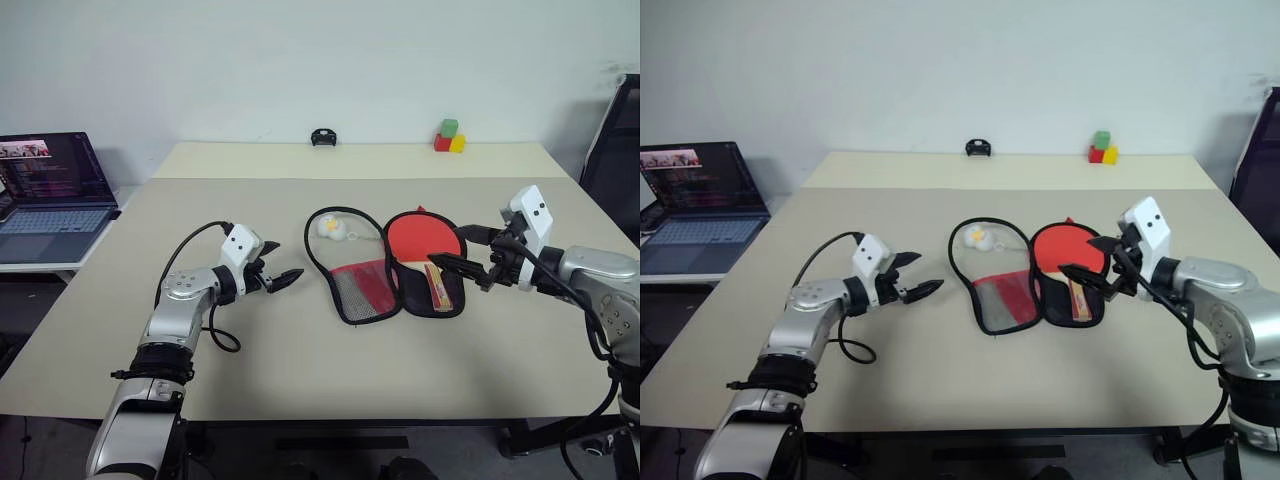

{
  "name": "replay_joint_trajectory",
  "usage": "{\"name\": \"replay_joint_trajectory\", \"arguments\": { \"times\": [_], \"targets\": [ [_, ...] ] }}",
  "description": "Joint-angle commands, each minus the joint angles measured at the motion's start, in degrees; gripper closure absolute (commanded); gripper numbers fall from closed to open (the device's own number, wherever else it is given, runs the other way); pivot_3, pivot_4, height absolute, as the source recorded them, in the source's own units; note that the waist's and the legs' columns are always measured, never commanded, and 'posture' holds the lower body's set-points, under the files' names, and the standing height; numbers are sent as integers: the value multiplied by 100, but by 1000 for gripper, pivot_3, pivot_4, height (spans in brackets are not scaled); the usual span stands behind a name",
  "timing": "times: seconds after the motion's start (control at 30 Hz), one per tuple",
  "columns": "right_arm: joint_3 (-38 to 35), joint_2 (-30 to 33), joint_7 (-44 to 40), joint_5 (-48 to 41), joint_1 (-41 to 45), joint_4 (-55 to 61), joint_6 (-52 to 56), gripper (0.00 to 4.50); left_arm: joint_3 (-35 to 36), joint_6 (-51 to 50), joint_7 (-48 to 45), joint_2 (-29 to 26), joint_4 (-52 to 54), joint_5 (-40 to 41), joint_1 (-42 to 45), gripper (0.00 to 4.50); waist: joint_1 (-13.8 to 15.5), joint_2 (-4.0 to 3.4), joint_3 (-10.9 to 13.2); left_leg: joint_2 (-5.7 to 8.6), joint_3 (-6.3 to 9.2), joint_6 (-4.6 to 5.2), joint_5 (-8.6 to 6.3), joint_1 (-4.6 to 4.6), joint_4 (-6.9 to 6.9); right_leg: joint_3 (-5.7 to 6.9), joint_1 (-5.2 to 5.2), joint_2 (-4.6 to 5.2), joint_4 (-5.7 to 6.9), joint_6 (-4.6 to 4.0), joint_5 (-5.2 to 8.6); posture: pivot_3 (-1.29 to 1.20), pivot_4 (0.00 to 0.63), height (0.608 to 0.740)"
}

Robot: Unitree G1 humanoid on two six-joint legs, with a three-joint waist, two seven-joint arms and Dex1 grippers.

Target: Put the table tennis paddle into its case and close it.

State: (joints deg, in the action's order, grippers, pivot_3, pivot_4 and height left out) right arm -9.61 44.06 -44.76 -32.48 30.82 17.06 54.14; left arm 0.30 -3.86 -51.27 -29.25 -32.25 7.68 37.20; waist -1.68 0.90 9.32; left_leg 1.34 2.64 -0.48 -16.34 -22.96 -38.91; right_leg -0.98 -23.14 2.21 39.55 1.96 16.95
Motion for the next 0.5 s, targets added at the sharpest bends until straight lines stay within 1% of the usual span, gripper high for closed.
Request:
{"name": "replay_joint_trajectory", "arguments": {
  "times": [0.03, 0.17, 0.37, 0.5],
  "targets": [
    [-145, 116, 43, 51, 168, -47, -249, 13, -30, 26, 208, -40, -300, -176, 256, 0, 0, 1, 0, 0, 0, 0, 0, 0, 0, 0, 0, 0, 0, 0, 0, 0, 150, 740],
    [-299, 104, 139, -66, 22, 56, -230, 13, -173, 159, 372, 72, -982, -444, 551, 0, 12, 2, 1, 0, 1, 0, 0, -1, 0, 1, 0, 0, 1, 0, 0, 0, 150, 740],
    [-431, 109, 299, -126, -53, 128, -219, 13, -226, 460, 603, 470, -2097, -597, 1236, 0, 28, 6, 3, 1, 1, 0, 0, -5, -1, 4, -1, 2, 0, 0, 0, 0, 150, 740],
    [-543, 71, 450, -171, -13, 142, -199, 13, -239, 662, 637, 706, -2630, -678, 1568, 0, 19, 6, 3, 1, -1, 0, 0, -5, -1, 4, -1, 2, -1, 0, 0, 0, 150, 740]
  ]
}}
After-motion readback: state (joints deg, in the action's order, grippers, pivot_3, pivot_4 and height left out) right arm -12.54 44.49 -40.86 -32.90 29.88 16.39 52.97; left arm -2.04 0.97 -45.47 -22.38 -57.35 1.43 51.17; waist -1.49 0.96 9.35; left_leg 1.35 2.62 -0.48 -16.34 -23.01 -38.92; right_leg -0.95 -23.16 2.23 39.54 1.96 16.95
